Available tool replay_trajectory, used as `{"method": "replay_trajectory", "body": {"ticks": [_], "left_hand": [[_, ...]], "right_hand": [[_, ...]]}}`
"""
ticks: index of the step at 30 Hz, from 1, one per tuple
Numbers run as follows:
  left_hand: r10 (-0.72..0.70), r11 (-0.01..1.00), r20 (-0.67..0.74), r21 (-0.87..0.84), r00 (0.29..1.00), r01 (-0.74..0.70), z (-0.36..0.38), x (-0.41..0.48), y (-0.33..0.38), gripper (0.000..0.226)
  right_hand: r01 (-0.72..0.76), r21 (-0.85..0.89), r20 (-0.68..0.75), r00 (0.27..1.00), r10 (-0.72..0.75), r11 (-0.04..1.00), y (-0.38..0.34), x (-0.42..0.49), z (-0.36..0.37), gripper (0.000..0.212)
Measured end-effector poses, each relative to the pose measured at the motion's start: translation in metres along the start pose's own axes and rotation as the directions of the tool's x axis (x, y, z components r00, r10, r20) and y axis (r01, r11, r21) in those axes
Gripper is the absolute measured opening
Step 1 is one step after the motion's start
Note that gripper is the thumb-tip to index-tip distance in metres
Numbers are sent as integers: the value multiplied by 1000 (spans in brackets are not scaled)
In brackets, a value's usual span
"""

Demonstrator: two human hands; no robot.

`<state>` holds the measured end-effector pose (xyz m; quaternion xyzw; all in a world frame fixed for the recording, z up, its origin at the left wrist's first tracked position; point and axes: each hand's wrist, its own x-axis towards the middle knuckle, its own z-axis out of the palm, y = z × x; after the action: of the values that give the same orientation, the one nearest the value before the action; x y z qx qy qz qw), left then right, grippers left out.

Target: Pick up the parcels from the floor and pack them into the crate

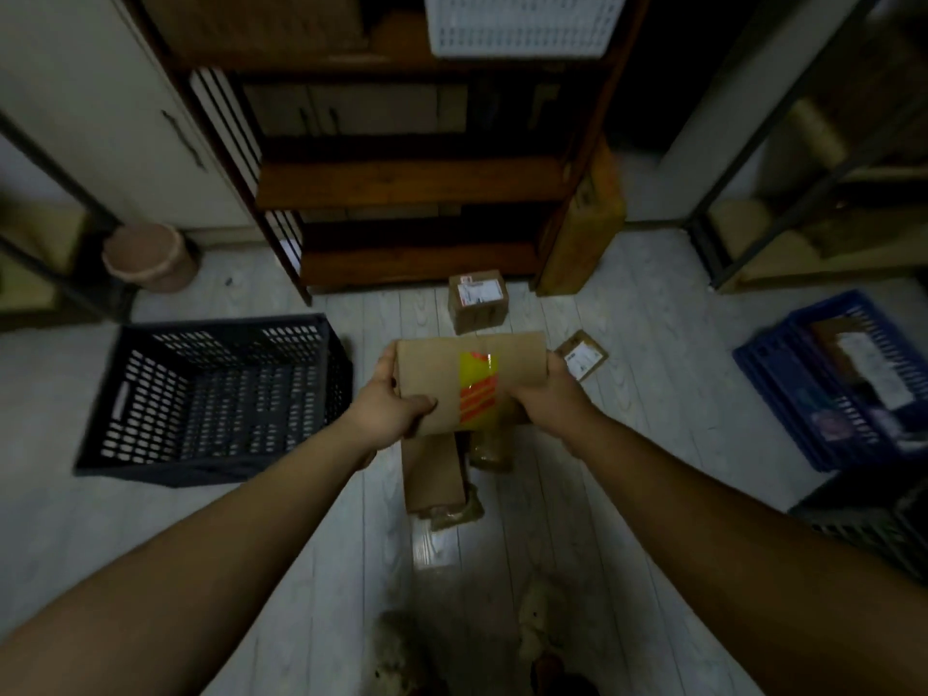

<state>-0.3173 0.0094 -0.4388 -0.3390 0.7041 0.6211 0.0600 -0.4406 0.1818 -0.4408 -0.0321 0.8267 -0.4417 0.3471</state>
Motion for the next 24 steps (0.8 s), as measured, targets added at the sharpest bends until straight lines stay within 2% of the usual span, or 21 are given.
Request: {"method": "replay_trajectory", "body": {"ticks": [5, 12, 18, 24], "left_hand": [[162, 986, -93, 47, 982, -159, -47, -51, 65, 87], [305, 950, -255, 11, 918, -313, -98, -111, 136, 79], [343, 910, -383, -91, 858, -404, -154, -152, 176, 69], [366, 889, -488, -67, 792, -452, -239, -176, 177, 67]], "right_hand": [[166, 16, -27, 986, -165, 986, -76, -60, -16, 61], [408, -41, -62, 910, -410, 912, -163, -112, -29, 60], [574, -51, -76, 814, -576, 817, -227, -145, -8, 63], [649, -24, -37, 759, -650, 760, -290, -161, 57, 63]]}}
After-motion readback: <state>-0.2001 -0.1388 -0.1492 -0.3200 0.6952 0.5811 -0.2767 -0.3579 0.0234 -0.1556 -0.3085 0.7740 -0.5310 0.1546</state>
